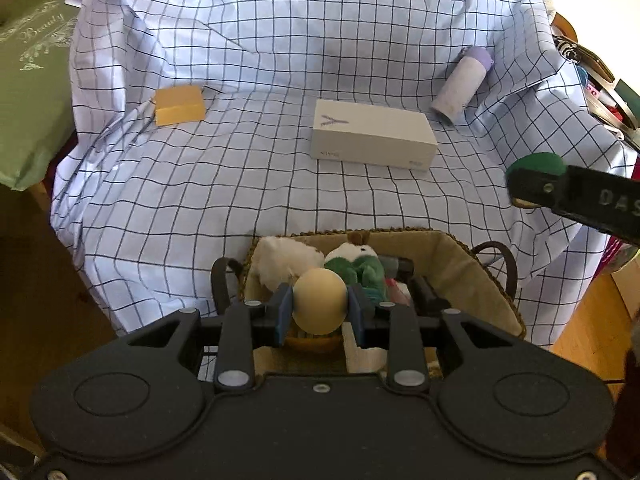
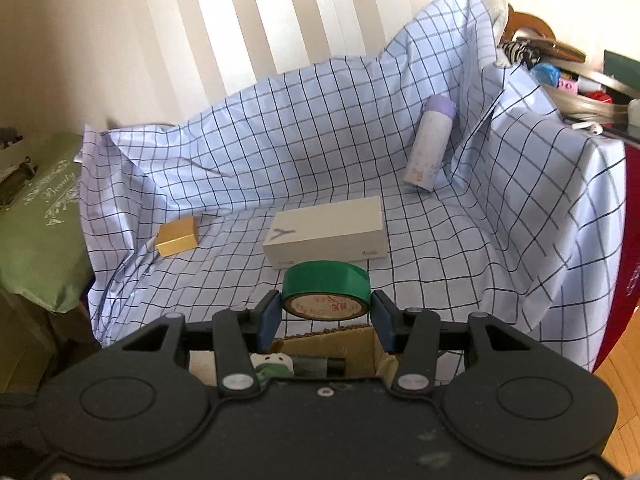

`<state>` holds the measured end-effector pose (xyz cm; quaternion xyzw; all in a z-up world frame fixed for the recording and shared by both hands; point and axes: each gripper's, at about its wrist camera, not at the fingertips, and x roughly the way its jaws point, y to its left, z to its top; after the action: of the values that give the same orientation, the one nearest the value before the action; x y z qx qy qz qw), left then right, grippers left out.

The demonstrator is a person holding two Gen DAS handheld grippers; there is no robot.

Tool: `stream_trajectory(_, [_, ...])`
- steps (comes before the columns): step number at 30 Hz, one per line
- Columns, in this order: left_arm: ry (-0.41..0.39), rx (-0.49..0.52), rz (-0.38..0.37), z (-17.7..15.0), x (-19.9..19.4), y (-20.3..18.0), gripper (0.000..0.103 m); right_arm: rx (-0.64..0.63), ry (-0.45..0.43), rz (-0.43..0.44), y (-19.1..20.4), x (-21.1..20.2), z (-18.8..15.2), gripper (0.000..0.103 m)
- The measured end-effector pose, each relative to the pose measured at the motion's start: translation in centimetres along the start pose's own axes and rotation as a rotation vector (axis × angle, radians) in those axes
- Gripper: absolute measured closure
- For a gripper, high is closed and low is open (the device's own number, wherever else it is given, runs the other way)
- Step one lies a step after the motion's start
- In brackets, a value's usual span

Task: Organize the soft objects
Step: 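Drop the wooden ball into the basket with the left tool while the right tool drops the green tape in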

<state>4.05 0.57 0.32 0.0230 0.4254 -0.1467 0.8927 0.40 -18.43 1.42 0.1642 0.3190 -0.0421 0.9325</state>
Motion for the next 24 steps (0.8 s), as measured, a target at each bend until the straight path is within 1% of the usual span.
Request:
stream_trajectory(4, [-0.018,-0.006,0.017,-1.1,-0.7,-0.4,0.073,-0.016,-0.028,0.008,0.1,-2.1,-0.5,0.055])
stream_trajectory(6, [-0.018,-0.013,0.019,-1.5,-0.8,-0.4,0.073,-0.031,-0.027,0.012,0.3,-2.6,-0.7,0.055])
stream_trajectory(10, [0.002,-0.027,0.013,-1.9,-0.1,-0.3,0.073,-0.042,-0.009,0.004,0.5,-2.3,-1.2,0.055])
stream_trajectory(12, [0.007,-0.028,0.023,-2.0,0.1,-0.4,0.073,-0.042,0.010,0.003,0.6,-2.0,-1.5,0.055])
stream_trajectory(14, [-0.005,-0.026,0.036,-2.3,-0.1,-0.5,0.070,-0.047,0.021,0.002,0.6,-1.8,-1.8,0.055])
stream_trajectory(15, [-0.011,-0.026,0.045,-2.3,-0.1,-0.5,0.066,-0.049,0.026,0.001,0.7,-1.7,-2.0,0.055])
stream_trajectory(16, [-0.016,-0.029,0.052,-2.4,-0.2,-0.5,0.059,-0.049,0.031,0.002,0.7,-1.7,-2.1,0.055])
stream_trajectory(18, [-0.028,-0.037,0.060,-2.4,-0.4,-0.4,0.052,-0.046,0.039,0.002,0.6,-1.5,-2.2,0.055])
stream_trajectory(21, [-0.044,-0.050,0.076,-2.4,-0.8,-0.2,0.051,-0.046,0.043,-0.002,0.5,-1.5,-2.3,0.055])
stream_trajectory(24, [-0.053,-0.070,0.100,-2.5,-1.1,0.0,0.046,-0.047,0.049,-0.008,0.4,-1.4,-2.2,0.055])
